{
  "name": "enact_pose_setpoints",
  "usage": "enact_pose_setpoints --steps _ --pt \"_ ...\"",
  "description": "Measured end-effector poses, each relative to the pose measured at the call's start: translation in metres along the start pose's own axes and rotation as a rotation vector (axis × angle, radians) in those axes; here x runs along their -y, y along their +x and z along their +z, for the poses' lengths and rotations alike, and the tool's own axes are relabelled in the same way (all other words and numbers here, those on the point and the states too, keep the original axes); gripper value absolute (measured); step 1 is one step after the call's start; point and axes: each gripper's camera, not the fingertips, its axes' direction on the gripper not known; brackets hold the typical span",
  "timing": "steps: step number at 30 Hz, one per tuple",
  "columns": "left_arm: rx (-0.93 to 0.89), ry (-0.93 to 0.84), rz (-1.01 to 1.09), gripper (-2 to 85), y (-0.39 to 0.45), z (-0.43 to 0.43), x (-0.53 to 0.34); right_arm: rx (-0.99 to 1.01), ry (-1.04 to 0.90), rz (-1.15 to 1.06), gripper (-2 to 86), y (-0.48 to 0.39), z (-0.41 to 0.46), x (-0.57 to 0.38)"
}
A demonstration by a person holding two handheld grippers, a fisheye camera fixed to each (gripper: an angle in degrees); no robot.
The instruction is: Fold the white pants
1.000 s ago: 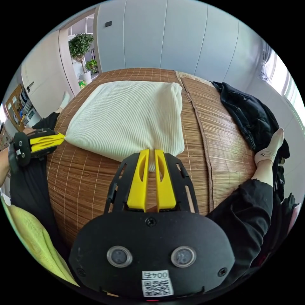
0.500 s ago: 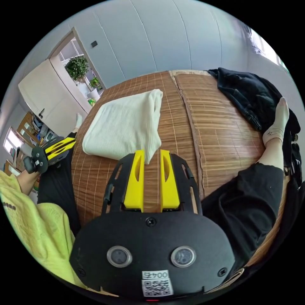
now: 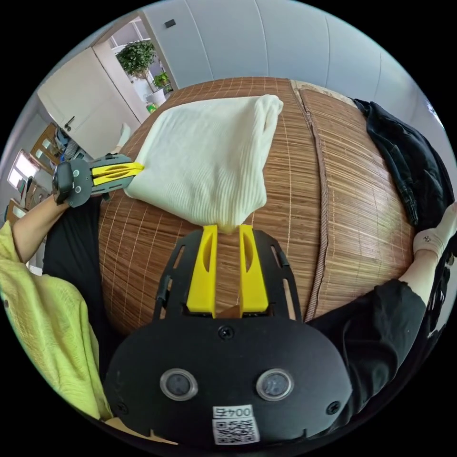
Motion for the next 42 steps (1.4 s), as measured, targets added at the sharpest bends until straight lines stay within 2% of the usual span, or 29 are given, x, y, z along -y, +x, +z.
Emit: enact_pose_setpoints --steps 1,4,6,8,13,15,17,20,22,24,28,32,34,36,37,39,40,42 --pt "-0.024 0.001 -0.009 0.4 -0.008 -0.002 0.000 0.022 0.006 -0.026 4.6 -0.003 -0.001 0.001" --pt "-0.054 0.018 -0.016 0.5 -0.020 -0.006 -0.002 -0.083 0.071 -0.112 1.2 -0.020 -0.019 -0.004" --pt "-0.072 0.037 -0.031 0.4 -0.024 -0.009 -0.005 -0.116 0.049 -0.047 0.6 -0.011 -0.019 -0.009" --pt "-0.070 0.046 -0.043 0.4 -0.025 -0.013 -0.005 -0.074 -0.076 0.059 1.1 0.009 0.009 -0.009" --pt "-0.059 0.050 -0.069 0.3 -0.031 -0.027 -0.005 0.031 -0.064 0.131 4.4 0.027 -0.001 -0.012" --pt "-0.051 0.053 -0.083 0.4 -0.039 -0.040 -0.004 0.040 -0.002 0.208 5.2 0.041 -0.017 -0.026" --pt "-0.027 0.078 -0.131 0.5 -0.052 -0.063 -0.006 0.111 0.159 0.292 6.9 0.056 -0.043 -0.044" --pt "0.065 0.216 -0.260 0.5 -0.081 -0.120 -0.013 0.170 0.361 0.374 7.6 0.067 -0.065 -0.061" --pt "0.124 0.258 -0.319 0.5 -0.107 -0.135 -0.001 0.142 0.435 0.346 6.8 0.058 -0.072 -0.057" --pt "0.144 0.218 -0.349 0.5 -0.129 -0.120 0.021 0.084 0.468 0.283 6.2 0.039 -0.073 -0.039" --pt "0.141 0.183 -0.461 0.3 -0.184 -0.069 0.073 -0.007 0.456 0.067 4.1 -0.012 -0.058 0.040" --pt "0.168 0.099 -0.491 0.2 -0.219 -0.013 0.111 -0.098 0.410 0.024 2.1 -0.017 -0.024 0.118" --pt "0.075 0.038 -0.531 0.2 -0.240 0.033 0.112 -0.180 0.317 0.035 1.1 -0.007 0.002 0.145" --pt "-0.037 0.078 -0.622 0.2 -0.255 0.056 0.091 -0.292 0.189 0.035 1.0 0.008 0.036 0.162" --pt "-0.077 0.096 -0.658 0.2 -0.261 0.063 0.083 -0.292 0.073 0.037 0.8 0.022 0.066 0.167" --pt "-0.163 0.141 -0.751 0.1 -0.272 0.078 0.061 -0.160 0.127 0.129 0.1 0.048 0.080 0.156" --pt "-0.117 0.137 -0.723 0.1 -0.265 0.075 0.067 -0.106 0.125 0.173 -0.2 0.058 0.082 0.154" --pt "-0.022 0.121 -0.679 0.1 -0.250 0.071 0.078 -0.164 0.132 0.151 -0.5 0.047 0.083 0.152"
